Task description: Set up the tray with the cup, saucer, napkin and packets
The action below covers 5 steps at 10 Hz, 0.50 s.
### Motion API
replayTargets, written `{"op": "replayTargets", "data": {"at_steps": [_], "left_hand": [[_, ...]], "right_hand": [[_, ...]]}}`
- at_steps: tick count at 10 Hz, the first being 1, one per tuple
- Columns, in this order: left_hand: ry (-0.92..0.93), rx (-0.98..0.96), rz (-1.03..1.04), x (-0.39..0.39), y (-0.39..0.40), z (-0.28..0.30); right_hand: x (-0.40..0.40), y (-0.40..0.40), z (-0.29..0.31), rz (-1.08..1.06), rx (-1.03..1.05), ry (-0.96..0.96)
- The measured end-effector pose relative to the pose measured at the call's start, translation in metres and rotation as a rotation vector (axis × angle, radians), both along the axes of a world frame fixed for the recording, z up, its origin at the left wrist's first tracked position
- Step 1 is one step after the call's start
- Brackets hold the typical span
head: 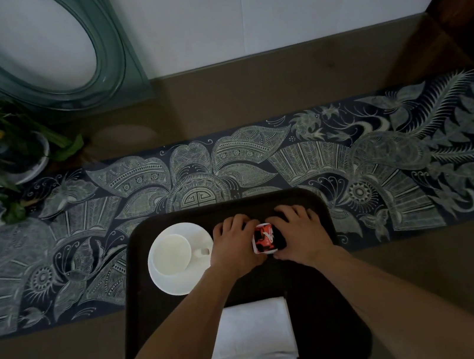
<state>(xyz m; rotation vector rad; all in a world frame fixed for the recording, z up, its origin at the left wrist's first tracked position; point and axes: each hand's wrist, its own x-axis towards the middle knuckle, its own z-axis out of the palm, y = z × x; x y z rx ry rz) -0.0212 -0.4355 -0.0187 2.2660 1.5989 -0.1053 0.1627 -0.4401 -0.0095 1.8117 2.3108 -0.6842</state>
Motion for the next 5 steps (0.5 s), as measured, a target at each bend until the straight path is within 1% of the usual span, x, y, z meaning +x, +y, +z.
{"op": "replayTargets", "data": {"at_steps": [2, 3, 5], "left_hand": [[0.006, -0.042, 0.022, 0.005, -0.002, 0.006], [0.004, -0.047, 0.046, 0.005, -0.006, 0.013], [-0.07, -0.046, 0.132, 0.004, -0.026, 0.028]], "right_hand": [[-0.003, 0.002, 0.006, -0.016, -0.056, -0.025], [-0.004, 0.0, 0.012, -0.035, -0.043, -0.018], [0.006, -0.012, 0.02, 0.009, 0.023, -0.041]]}}
